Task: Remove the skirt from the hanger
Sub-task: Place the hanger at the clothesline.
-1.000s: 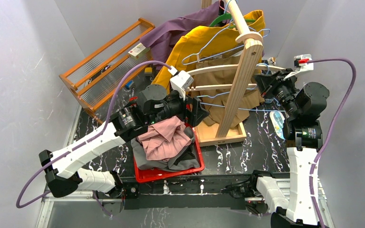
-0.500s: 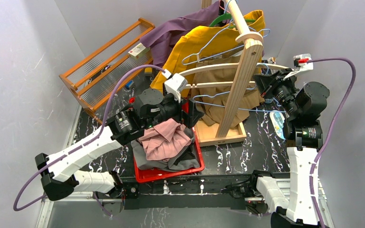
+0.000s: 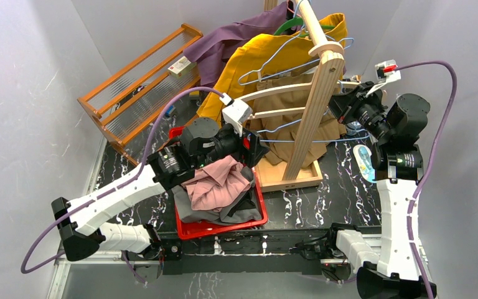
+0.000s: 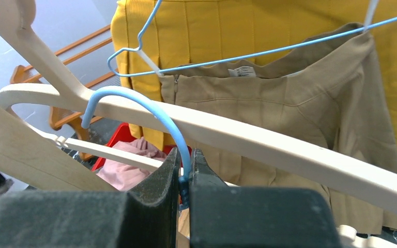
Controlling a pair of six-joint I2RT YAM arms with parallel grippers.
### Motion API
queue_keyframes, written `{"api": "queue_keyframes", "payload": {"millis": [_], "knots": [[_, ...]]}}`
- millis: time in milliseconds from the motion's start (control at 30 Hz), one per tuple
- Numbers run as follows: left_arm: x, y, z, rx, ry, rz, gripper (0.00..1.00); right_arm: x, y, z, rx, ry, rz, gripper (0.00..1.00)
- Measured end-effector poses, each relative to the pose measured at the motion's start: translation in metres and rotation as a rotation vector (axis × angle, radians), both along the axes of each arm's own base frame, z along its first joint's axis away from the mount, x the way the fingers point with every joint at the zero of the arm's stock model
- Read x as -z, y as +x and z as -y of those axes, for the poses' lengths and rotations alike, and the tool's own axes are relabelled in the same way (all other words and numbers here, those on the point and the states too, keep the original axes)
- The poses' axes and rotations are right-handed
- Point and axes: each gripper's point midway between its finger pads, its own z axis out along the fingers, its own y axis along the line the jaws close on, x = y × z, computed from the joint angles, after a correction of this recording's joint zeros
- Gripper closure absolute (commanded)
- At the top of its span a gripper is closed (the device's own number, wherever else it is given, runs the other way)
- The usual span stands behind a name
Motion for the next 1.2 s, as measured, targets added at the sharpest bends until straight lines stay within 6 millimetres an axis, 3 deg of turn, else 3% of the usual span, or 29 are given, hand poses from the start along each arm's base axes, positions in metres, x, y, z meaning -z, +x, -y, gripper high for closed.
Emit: {"api": "queue_keyframes", "payload": {"millis": [167, 267, 467, 533, 567, 800, 933, 1200], "knots": [[0.006, -0.001, 0.011, 0.037, 0.003, -0.010, 0.52, -0.001, 0.000, -0.007, -0.045, 0.006, -0.009, 1.00], [0.009, -0.002, 0.015, 0.052, 0.001, -0.021, 0.76, -0.001, 0.000, -0.007, -0.046, 0.006, -0.008, 1.00], [0.008, -0.005, 0.017, 0.070, -0.012, -0.037, 0.89, -0.001, 0.001, -0.005, -0.036, -0.001, -0.002, 1.00], [0.007, -0.008, 0.019, 0.091, -0.016, -0.037, 0.99, -0.002, 0.000, -0.004, -0.029, -0.003, 0.003, 1.00], [0.007, -0.010, 0.019, 0.100, -0.018, -0.036, 1.00, -0.003, 0.000, -0.003, -0.025, -0.004, 0.006, 0.99], [0.001, -0.021, 0.024, 0.189, -0.012, 0.013, 1.00, -0.001, -0.001, 0.000, 0.006, 0.005, 0.001, 0.65], [-0.005, -0.020, 0.024, 0.196, -0.013, 0.048, 1.00, -0.005, -0.007, 0.002, 0.029, 0.029, -0.001, 0.53], [-0.054, -0.022, 0.030, 0.239, -0.080, 0.152, 1.00, -0.009, -0.011, 0.010, 0.097, 0.070, -0.003, 0.27]]}}
